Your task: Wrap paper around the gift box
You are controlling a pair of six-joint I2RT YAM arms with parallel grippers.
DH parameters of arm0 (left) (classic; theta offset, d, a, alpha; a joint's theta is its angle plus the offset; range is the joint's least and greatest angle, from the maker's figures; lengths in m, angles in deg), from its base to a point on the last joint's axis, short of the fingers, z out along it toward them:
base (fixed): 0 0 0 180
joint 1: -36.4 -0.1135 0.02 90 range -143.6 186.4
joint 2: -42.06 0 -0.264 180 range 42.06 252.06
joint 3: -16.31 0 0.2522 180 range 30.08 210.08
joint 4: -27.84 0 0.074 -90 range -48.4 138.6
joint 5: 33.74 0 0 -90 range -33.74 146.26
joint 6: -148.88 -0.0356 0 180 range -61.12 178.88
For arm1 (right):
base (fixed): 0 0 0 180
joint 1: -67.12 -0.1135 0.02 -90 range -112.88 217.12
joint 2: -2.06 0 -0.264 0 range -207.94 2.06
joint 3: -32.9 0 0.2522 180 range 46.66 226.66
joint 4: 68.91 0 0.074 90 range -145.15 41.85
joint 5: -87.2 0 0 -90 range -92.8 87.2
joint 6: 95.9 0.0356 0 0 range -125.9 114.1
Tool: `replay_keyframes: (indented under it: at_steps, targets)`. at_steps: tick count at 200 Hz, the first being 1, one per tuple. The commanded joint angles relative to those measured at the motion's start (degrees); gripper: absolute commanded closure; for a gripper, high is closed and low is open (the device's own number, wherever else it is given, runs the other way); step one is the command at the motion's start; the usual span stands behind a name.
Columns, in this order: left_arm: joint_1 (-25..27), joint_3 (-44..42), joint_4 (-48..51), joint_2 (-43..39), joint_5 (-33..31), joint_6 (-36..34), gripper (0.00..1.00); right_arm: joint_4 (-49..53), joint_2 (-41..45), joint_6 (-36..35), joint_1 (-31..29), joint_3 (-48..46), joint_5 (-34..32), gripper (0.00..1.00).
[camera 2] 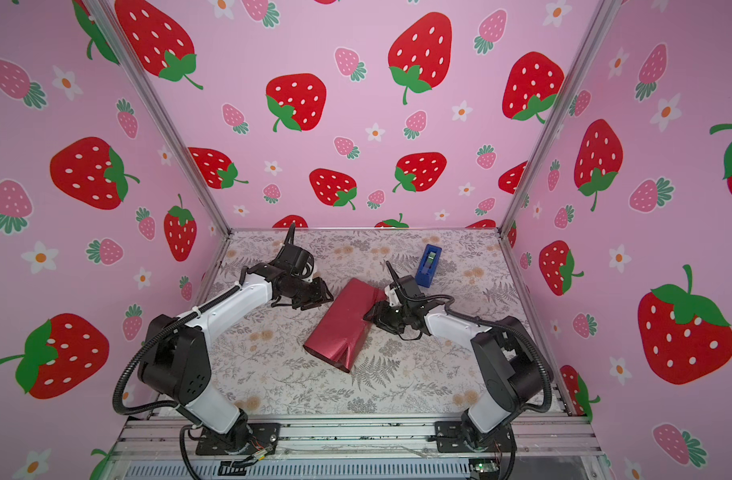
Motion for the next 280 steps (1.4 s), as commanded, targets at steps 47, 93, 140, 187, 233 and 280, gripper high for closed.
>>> replay_keyframes:
  at_steps: [47,93,140,187,233,280]
  targets:
    - [-1.7,-2.7,-0.1,4.7,9.5,-4.6,0.49,-1.8,-4.4,-1.1,-0.4,1.1,1.7,0.42]
    - [-1.6,-5.2,-3.4,5.6,12.7,-2.8,0.49,-1.0,-5.4,-3.3,-0.3,2.6,3.6,0.37]
    - [-1.6,-7.8,-4.9,4.9,12.9,-1.3,0.49,0.5,-6.7,-4.5,-0.3,2.8,1.9,0.35]
    - [-1.0,-10.8,-6.9,3.3,14.1,0.3,0.50,1.6,-5.8,-5.4,1.6,3.3,0.8,0.33]
    - [0.1,-15.2,-11.7,0.0,16.8,4.3,0.50,4.1,-4.1,-7.8,4.4,5.0,2.2,0.29]
    - [0.8,-17.8,-13.5,-3.3,16.8,6.6,0.50,5.5,-3.8,-10.3,5.7,6.0,4.6,0.30]
